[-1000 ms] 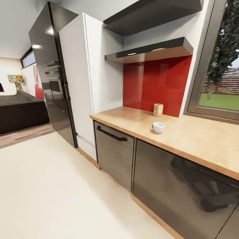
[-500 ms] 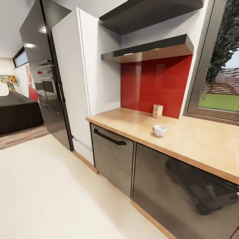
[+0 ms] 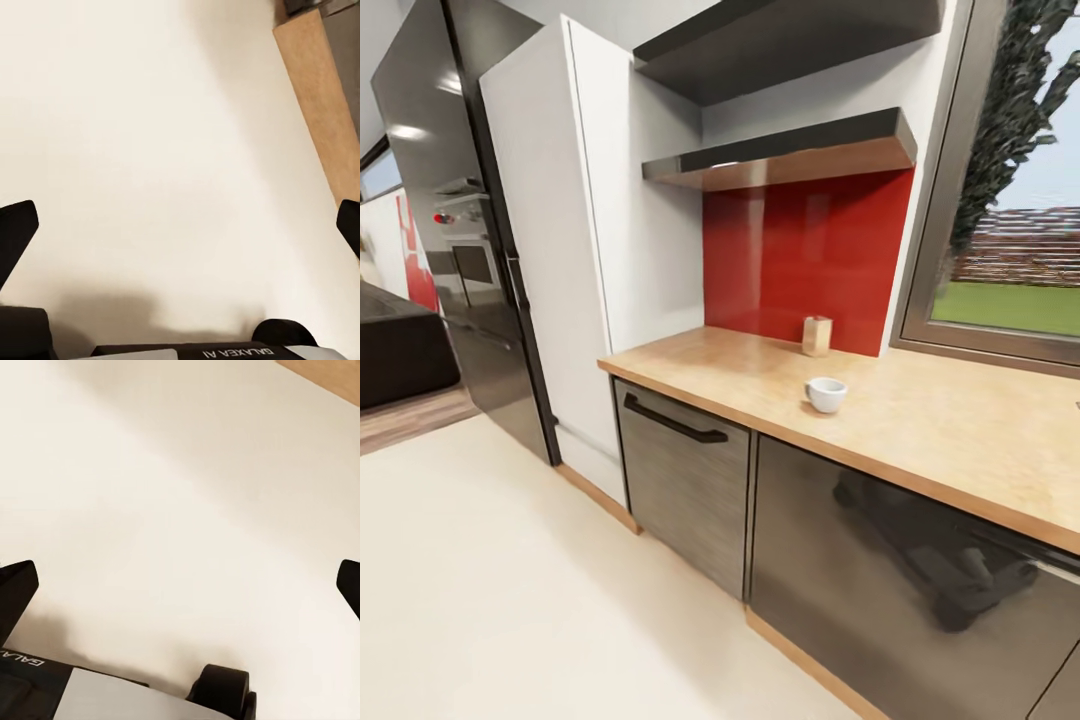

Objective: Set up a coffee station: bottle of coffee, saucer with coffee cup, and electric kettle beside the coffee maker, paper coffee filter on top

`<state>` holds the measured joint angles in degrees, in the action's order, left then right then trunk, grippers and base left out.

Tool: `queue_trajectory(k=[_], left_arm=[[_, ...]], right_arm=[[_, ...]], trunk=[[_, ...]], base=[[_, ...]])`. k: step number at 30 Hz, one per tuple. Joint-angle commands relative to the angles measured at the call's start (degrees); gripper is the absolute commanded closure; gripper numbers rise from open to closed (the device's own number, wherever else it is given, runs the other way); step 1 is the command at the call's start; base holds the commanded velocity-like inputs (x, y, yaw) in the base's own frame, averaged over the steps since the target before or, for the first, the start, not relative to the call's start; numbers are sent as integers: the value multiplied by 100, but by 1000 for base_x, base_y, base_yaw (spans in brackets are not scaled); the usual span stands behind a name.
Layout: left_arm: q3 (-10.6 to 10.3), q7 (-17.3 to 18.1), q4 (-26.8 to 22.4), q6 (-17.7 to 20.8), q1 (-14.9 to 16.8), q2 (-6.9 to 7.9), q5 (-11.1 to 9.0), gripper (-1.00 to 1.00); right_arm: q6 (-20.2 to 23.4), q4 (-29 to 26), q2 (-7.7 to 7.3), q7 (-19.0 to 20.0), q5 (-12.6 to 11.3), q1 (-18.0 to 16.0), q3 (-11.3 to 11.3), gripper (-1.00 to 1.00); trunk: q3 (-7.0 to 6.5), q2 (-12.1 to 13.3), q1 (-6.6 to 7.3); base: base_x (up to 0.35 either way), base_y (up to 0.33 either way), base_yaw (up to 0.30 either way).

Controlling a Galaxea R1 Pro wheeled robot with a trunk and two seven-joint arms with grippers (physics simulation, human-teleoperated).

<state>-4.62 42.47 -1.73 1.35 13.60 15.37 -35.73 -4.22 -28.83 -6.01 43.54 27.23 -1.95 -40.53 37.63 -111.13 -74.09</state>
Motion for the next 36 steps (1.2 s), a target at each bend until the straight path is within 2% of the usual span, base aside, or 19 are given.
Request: queue_trajectory(k=[1,9,20,29,36], left_arm=[[-48,16,-1,14,3,2,-57,-100],[-48,16,1,14,3,2,-57,-100],[-48,16,3,14,3,2,-57,-100],[-48,16,0,14,3,2,-57,-100],[-48,16,-2,14,3,2,-57,-100]], right_arm=[[-44,0,4,32,62,-7,-43,-100],[-44,0,4,34,60,-7,-48,-100],[-44,0,4,40,63,-7,-46,-100],[-55,-4,0,30,63,-9,-45,-100],[-40,-8,3,80,55,-14,-49,-100]], trunk=[[6,-3,-1],[6,-3,-1],[-13,-3,-1],[-15,-3,-1],[-15,-3,-1]], base=[[219,199,-11],[170,218,-24],[18,109,-185],[0,282,-22],[0,50,-1]])
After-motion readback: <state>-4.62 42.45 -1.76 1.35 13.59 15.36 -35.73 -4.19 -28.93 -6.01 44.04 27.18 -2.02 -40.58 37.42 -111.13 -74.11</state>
